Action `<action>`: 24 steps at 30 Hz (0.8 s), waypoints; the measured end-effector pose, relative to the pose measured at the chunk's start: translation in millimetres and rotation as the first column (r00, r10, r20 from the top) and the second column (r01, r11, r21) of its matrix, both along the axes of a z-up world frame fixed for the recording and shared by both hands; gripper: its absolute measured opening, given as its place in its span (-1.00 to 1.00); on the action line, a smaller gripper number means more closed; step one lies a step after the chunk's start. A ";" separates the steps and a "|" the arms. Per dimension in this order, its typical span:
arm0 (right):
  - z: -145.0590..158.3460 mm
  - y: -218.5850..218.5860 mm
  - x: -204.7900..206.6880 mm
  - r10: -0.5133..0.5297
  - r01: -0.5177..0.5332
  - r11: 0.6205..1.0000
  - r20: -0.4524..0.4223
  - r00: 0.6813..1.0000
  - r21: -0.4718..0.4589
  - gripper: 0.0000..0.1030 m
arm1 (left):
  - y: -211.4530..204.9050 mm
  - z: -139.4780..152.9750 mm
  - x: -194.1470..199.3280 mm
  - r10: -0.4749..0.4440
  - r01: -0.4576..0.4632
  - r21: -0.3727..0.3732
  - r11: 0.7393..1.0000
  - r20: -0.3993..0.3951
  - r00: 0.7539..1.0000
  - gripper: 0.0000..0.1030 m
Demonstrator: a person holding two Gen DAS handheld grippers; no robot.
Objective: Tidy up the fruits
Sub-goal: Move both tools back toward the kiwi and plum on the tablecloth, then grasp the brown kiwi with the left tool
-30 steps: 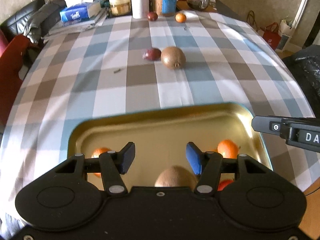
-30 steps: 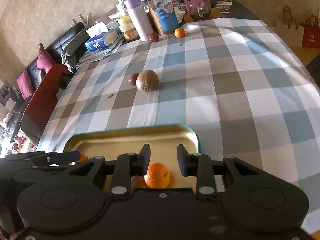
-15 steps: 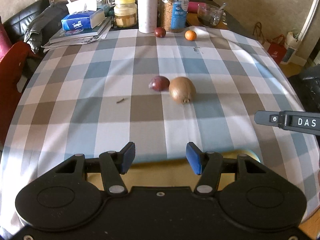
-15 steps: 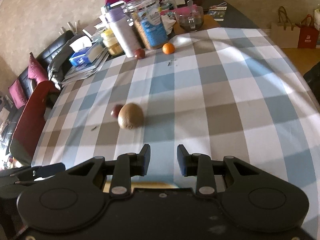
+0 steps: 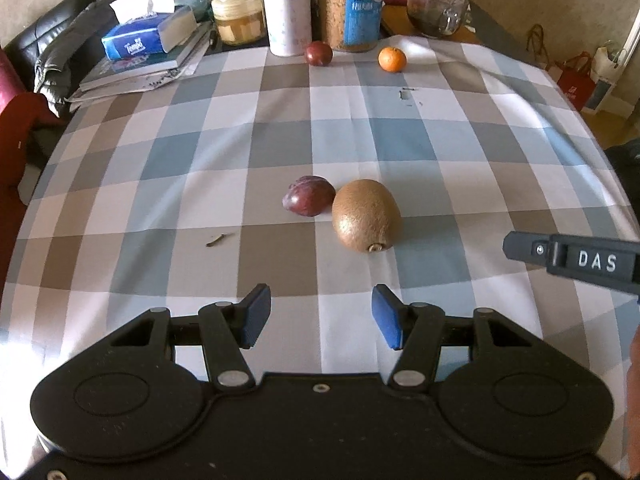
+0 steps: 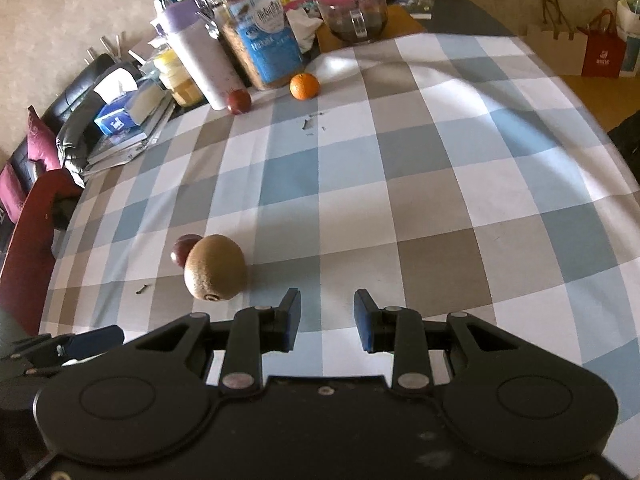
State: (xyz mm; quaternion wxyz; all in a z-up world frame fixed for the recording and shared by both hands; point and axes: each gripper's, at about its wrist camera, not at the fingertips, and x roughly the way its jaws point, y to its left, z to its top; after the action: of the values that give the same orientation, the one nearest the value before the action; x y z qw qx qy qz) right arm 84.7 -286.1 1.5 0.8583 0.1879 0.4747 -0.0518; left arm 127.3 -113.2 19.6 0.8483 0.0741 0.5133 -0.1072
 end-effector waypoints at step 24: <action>-31.5 -4.9 21.5 -0.018 0.021 0.999 -0.086 0.996 0.032 -0.37 | -15.8 -26.3 55.2 0.023 -0.030 -0.048 0.998 -0.136 0.990 0.19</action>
State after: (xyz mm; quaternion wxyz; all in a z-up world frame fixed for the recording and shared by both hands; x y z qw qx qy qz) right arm 106.2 -291.0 -30.0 0.8332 0.2044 0.5102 -0.0603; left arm 182.5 -129.1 -6.7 0.8145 0.0384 0.5676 -0.1134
